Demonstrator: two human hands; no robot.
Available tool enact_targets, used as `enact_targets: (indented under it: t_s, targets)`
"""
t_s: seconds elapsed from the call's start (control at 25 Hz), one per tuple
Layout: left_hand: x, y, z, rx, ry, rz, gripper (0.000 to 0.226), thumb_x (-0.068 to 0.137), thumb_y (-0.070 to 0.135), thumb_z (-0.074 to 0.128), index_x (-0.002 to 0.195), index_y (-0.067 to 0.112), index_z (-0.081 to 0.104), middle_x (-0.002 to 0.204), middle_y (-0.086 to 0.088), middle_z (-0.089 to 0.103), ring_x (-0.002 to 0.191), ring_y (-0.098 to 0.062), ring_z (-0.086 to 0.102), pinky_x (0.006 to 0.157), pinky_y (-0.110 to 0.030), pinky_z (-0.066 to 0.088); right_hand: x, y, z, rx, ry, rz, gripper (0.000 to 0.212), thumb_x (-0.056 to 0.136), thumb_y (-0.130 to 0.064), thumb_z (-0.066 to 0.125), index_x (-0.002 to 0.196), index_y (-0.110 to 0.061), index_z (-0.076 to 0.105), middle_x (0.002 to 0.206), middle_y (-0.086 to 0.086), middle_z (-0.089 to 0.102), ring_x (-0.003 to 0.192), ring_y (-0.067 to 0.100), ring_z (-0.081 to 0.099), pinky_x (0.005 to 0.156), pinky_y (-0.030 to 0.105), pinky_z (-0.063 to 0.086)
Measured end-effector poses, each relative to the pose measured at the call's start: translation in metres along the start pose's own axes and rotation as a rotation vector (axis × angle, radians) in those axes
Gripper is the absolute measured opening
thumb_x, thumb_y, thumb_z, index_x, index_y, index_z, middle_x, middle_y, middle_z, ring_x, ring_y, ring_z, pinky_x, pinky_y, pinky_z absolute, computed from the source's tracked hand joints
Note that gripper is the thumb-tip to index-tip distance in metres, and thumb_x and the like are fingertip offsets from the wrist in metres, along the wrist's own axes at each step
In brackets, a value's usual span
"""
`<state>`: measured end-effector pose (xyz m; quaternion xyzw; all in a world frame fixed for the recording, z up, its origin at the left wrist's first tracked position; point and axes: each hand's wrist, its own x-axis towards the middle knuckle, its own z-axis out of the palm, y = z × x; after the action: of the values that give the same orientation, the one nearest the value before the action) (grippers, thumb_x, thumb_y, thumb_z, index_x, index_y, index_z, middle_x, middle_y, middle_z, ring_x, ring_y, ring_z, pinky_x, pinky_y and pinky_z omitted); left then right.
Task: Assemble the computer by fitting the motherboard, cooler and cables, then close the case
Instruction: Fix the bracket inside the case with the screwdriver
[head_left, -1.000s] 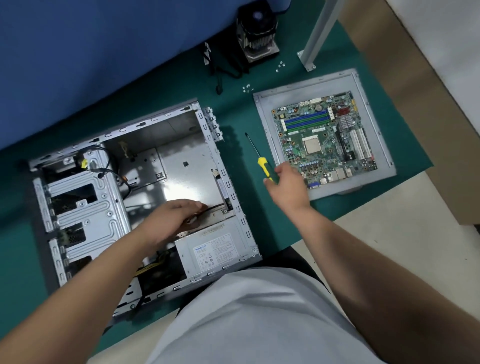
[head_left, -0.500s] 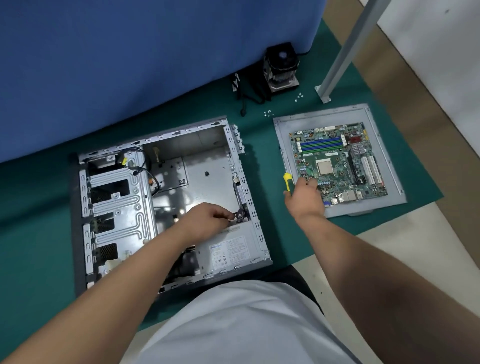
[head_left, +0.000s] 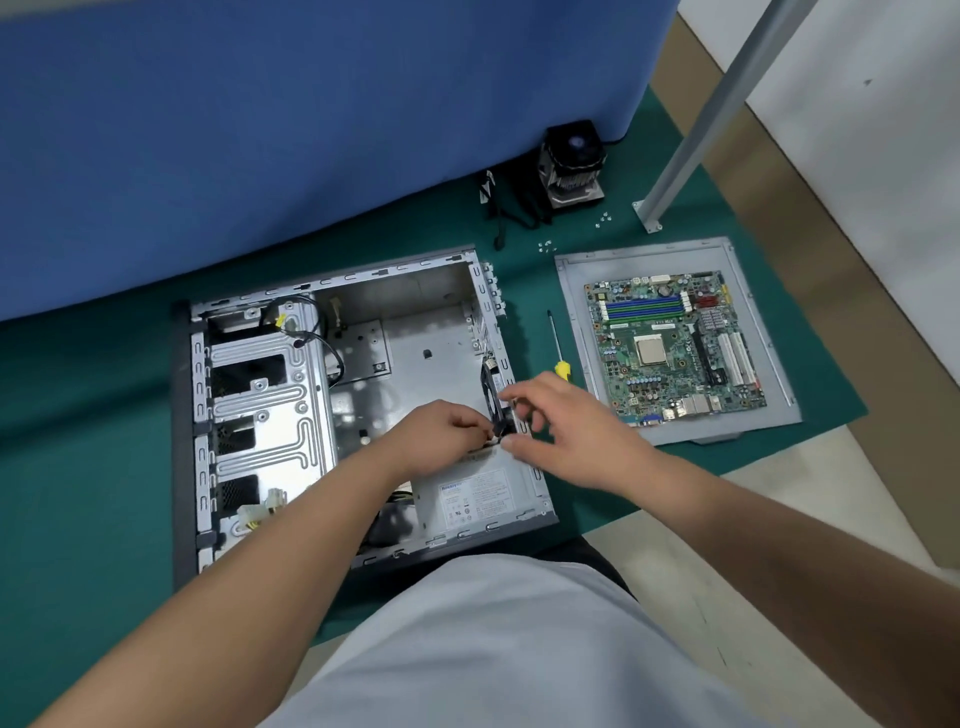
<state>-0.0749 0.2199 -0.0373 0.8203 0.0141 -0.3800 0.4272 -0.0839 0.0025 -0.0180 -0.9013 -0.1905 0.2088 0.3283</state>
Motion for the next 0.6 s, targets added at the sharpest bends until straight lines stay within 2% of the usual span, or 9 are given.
enact_targets:
  t_s: [0.04,0.12,0.2,0.28,0.36,0.48,0.56,0.6]
  targets:
    - [-0.001,-0.001,0.0,-0.019,-0.002,0.012,0.02,0.096,0.019,0.061,0.096,0.026,0.079,0.091,0.005,0.075,0.082,-0.011,0.061,0.083,-0.027,0.047,0.004,-0.005,0.002,-0.077,-0.056,-0.026,0.044,0.091,-0.051,0.065,0.131,-0.034,0.057,0.107,-0.016,0.05,0.091,0.003,0.056,0.077,0.013,0.044]
    - [-0.001,-0.002,0.0,-0.039,-0.024,0.031,0.019,0.096,0.013,0.061,0.092,0.021,0.078,0.085,0.001,0.071,0.078,-0.012,0.057,0.081,-0.028,0.045,0.012,-0.013,0.004,-0.195,-0.062,-0.057,0.031,0.094,-0.039,0.068,0.123,-0.028,0.067,0.108,-0.007,0.055,0.094,0.011,0.058,0.083,0.028,0.05]
    - [-0.003,-0.003,0.0,-0.082,-0.039,0.048,0.019,0.096,0.008,0.061,0.102,0.014,0.078,0.096,-0.005,0.074,0.085,-0.013,0.06,0.084,-0.025,0.046,0.016,-0.017,0.005,-0.225,-0.023,-0.073,0.021,0.097,-0.031,0.066,0.113,-0.021,0.073,0.105,-0.002,0.059,0.092,0.019,0.06,0.081,0.037,0.052]
    - [-0.004,-0.006,0.002,-0.175,-0.018,0.056,0.02,0.098,0.005,0.061,0.111,0.01,0.075,0.111,-0.006,0.075,0.098,-0.014,0.066,0.088,-0.017,0.049,0.013,-0.014,0.004,-0.231,-0.001,-0.057,0.018,0.098,-0.027,0.064,0.11,-0.02,0.075,0.104,-0.002,0.061,0.091,0.021,0.062,0.081,0.039,0.052]
    - [-0.003,-0.008,0.002,-0.114,-0.001,0.075,0.024,0.099,0.005,0.058,0.113,0.012,0.076,0.114,-0.001,0.074,0.106,-0.014,0.065,0.086,-0.011,0.046,0.007,-0.009,0.003,-0.254,0.035,-0.022,0.017,0.098,-0.024,0.063,0.11,-0.021,0.075,0.104,-0.002,0.063,0.091,0.022,0.063,0.082,0.039,0.053]
    - [0.001,-0.009,0.004,0.076,-0.018,0.111,0.029,0.099,0.011,0.053,0.115,0.018,0.077,0.109,0.008,0.064,0.103,-0.008,0.058,0.079,-0.01,0.04,0.003,-0.009,0.001,-0.287,0.06,0.022,0.018,0.098,-0.021,0.062,0.112,-0.022,0.074,0.106,0.0,0.064,0.091,0.022,0.064,0.081,0.034,0.052]
    - [0.002,-0.01,0.006,0.031,-0.019,0.081,0.025,0.101,0.016,0.053,0.113,0.019,0.075,0.109,0.007,0.066,0.098,-0.008,0.06,0.078,-0.008,0.041,0.005,-0.011,0.0,-0.298,0.062,0.038,0.018,0.098,-0.021,0.061,0.111,-0.022,0.073,0.106,-0.001,0.064,0.092,0.022,0.064,0.081,0.034,0.052]
    - [0.002,-0.01,0.006,-0.01,-0.02,0.065,0.023,0.101,0.017,0.054,0.113,0.018,0.073,0.111,0.005,0.069,0.102,-0.012,0.063,0.085,-0.012,0.045,0.007,-0.013,-0.001,-0.3,0.065,0.041,0.017,0.098,-0.021,0.062,0.11,-0.021,0.073,0.106,0.0,0.065,0.093,0.022,0.065,0.082,0.036,0.053]
